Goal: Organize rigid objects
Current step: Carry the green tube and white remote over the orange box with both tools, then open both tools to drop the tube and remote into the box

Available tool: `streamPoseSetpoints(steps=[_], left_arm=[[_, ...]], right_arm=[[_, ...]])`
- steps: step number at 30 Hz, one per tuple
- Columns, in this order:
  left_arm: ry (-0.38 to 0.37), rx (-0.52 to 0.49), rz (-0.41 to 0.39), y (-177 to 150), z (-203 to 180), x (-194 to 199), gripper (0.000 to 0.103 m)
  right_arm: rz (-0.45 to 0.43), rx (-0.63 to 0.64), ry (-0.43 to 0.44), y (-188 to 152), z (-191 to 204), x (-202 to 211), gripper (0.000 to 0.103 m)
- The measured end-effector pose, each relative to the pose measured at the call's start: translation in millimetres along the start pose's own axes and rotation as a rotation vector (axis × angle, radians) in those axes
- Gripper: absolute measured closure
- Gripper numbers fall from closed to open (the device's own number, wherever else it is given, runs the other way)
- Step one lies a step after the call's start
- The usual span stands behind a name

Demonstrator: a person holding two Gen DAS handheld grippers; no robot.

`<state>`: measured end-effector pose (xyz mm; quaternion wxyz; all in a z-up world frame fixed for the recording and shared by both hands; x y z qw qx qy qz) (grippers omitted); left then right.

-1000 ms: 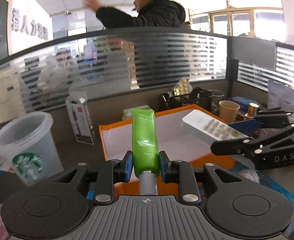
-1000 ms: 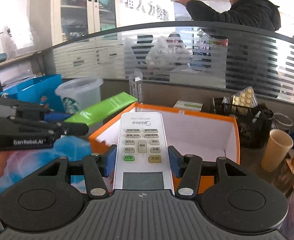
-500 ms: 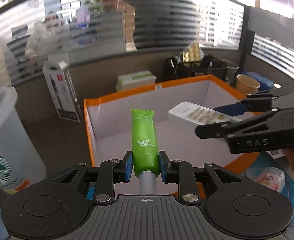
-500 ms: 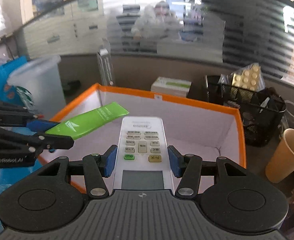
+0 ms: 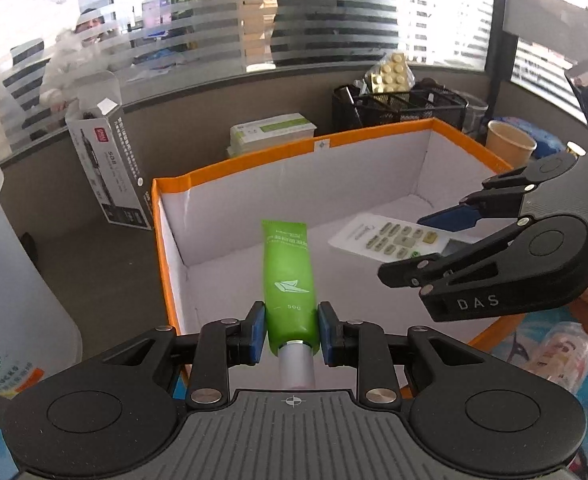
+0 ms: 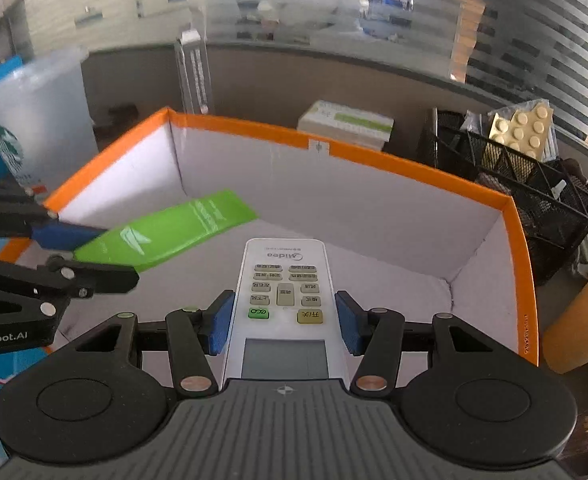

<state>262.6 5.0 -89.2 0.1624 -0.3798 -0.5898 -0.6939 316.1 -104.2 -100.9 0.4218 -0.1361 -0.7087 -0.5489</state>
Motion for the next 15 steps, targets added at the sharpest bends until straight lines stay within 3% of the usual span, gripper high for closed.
streamPoseSetpoints(steps=[5,15], left_arm=[[0.000,-0.033,0.056,3,3,-6,0.078],[0.063,-0.147,0.147,4,2,-20,0.080]], right_arm=[[0.095,0.014,-0.014,-8,-2,-10,0.052],[0.157,-0.026,0.007,-12,-4,-17,0.052]])
Point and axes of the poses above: each gripper's, at about its wrist camera, not at the fingertips, and x roughly against the way its jaws point, z to its left, y to its top, the point moved 9 cm from there along -x, roughly the way its jaws point, and after that the axes turned 2 degrees about -y, right-handed, at the moved point
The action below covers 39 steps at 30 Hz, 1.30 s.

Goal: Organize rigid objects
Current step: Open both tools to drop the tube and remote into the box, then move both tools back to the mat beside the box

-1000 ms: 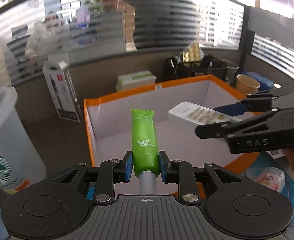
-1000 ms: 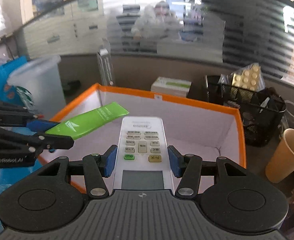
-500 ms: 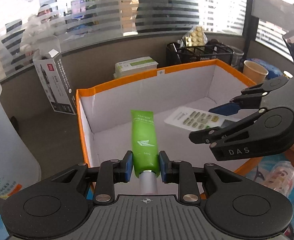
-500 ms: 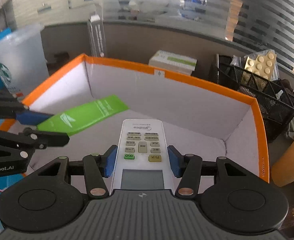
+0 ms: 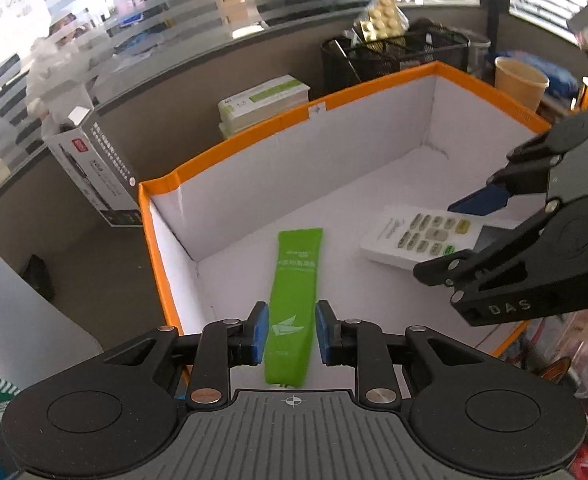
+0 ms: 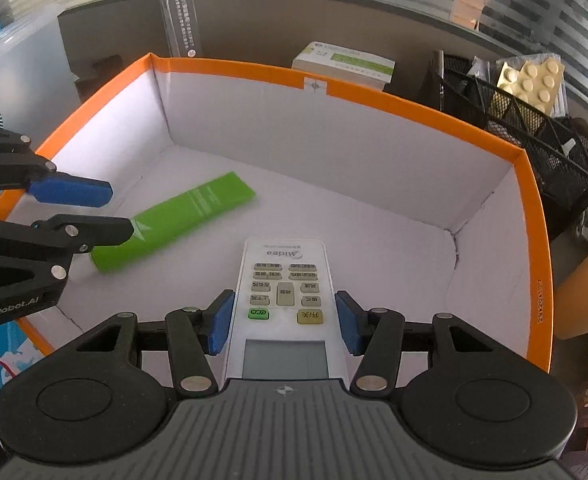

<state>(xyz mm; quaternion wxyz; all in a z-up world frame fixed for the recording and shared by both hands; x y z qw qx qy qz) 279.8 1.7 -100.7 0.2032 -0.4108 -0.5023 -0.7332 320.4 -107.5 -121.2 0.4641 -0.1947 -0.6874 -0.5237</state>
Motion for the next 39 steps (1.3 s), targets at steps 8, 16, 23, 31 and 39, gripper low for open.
streamPoseSetpoints(steps=[8,16,23,31,39], left_arm=[[0.030,0.012,-0.007,1,2,2,0.067],[0.078,0.003,-0.112,6,4,41,0.022],[0.115,-0.030,-0.254,-13,-11,94,0.003],[0.071,-0.041,-0.271,-58,-40,104,0.001],[0.048,-0.050,-0.278,-86,-62,91,0.001]], right_arm=[[-0.013,-0.001,-0.025,-2,-3,9,0.047],[-0.091,0.000,-0.051,-2,-5,46,0.045],[-0.277,-0.008,-0.010,-21,9,105,0.038],[-0.389,-0.006,0.037,-68,30,144,0.035],[-0.413,-0.090,-0.085,-120,9,134,0.029]])
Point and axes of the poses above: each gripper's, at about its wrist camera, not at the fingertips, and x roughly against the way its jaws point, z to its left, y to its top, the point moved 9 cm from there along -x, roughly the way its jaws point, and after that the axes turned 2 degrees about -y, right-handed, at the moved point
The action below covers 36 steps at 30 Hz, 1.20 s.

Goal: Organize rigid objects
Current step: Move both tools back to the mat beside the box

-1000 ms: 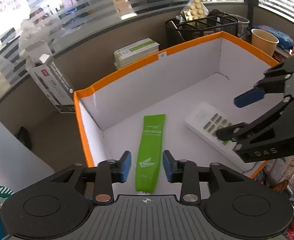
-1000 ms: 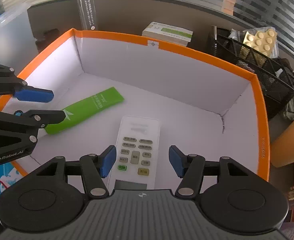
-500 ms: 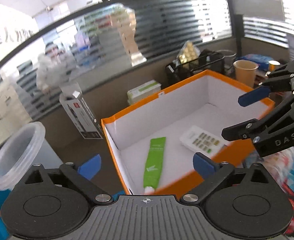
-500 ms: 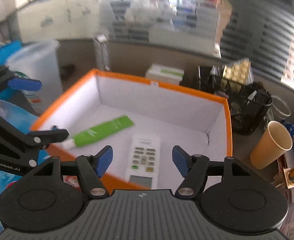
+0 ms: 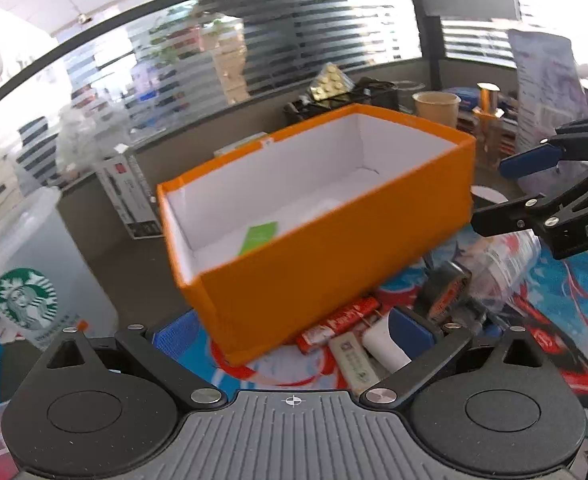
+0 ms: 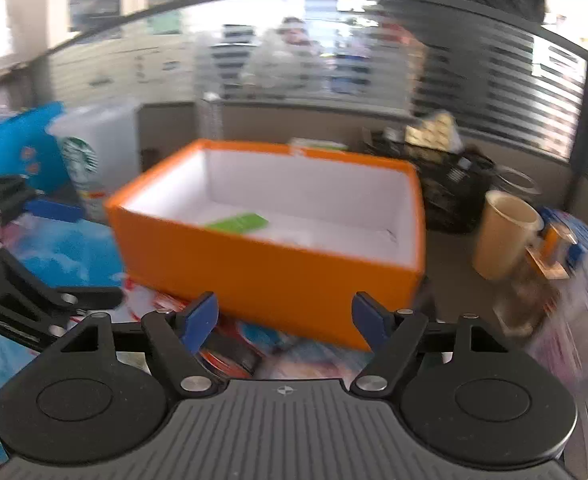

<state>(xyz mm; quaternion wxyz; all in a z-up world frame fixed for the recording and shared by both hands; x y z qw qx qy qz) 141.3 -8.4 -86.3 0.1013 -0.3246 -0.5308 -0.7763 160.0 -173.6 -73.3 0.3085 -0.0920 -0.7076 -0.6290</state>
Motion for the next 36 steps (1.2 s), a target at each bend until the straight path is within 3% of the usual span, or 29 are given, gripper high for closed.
streamPoseSetpoints(steps=[6,17,25,27,36], left_arm=[[-0.037,-0.018,0.000,-1,-19,-15,0.001],[-0.108,-0.063,0.008,-1,-41,-33,0.001],[-0.138,-0.101,0.014,-3,-50,-42,0.001],[-0.162,-0.106,0.015,-3,-53,-42,0.001],[-0.189,-0.122,0.002,-1,-65,-48,0.001]], right_arm=[[0.009,-0.044,-0.064,-38,-12,-10,0.025],[0.001,-0.120,-0.014,-57,-8,-16,0.015],[0.018,-0.143,-0.020,-68,-13,-22,0.015],[0.025,-0.145,-0.018,-70,-15,-24,0.022],[0.015,-0.211,0.009,-73,-31,-20,0.022]])
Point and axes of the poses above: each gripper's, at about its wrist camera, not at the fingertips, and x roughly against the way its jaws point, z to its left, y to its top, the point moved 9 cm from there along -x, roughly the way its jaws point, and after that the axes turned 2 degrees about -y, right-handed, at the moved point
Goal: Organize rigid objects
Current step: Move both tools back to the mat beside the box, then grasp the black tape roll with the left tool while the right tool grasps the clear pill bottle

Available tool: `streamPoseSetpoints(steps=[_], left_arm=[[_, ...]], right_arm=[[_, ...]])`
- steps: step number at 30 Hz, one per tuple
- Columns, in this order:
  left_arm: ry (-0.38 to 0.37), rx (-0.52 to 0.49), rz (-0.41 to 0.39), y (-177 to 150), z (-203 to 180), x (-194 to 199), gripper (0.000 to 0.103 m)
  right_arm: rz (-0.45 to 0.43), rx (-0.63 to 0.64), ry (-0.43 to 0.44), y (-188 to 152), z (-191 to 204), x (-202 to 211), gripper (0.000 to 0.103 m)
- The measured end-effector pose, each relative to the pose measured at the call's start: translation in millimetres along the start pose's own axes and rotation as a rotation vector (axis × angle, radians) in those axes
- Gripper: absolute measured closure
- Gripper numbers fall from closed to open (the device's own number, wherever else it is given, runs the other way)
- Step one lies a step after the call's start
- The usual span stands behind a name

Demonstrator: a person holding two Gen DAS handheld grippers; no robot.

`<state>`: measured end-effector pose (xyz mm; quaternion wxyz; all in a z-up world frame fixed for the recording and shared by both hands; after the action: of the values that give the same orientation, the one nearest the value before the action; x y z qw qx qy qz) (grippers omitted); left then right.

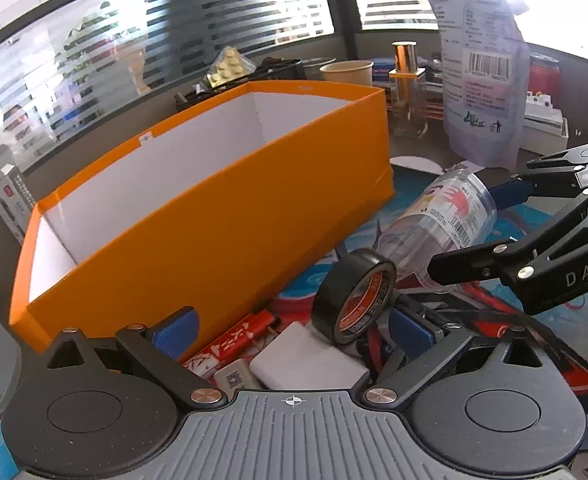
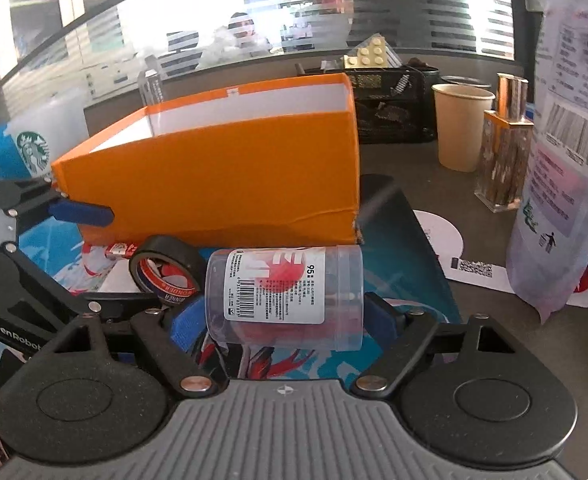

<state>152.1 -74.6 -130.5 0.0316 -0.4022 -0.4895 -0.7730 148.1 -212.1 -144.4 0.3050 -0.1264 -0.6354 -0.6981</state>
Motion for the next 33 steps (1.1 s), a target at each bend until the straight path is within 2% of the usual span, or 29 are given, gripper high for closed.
streamPoseSetpoints(steps=[6,16,22,29,31,33], left_arm=[[-0.013,0.024,0.007,6,-8,-6,0.001],[0.037,0.254,-0.034,16,-8,-4,0.001],[0.058,0.380,0.005,6,1,-13,0.003],[0.100,0.417,0.002,7,3,-14,0.003],[0.102,0.431,-0.006,7,2,-12,0.009],[0.078,0.445,-0.014,6,-1,-11,0.030]], right_arm=[[-0.007,0.002,-0.030,0,-14,4,0.022],[-0.037,-0.007,-0.058,-2,-29,7,0.022],[-0.049,-0.006,-0.042,-2,-32,8,0.022],[-0.051,0.017,-0.039,-4,-31,8,0.021],[-0.050,0.013,-0.037,-4,-31,8,0.021],[-0.050,0.009,-0.035,-4,-31,8,0.021]])
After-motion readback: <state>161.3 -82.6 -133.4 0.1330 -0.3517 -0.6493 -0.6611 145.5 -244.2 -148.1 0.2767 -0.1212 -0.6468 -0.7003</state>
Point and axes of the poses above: each gripper's, at about its wrist camera, not at the fingertips, and x roughly against the way its jaws point, z to its left, y to its top, the point moved 9 cm from there along -x, roughly the way its jaws point, and after that the axes turned 2 degrees about -y, right-handed, at the moved point
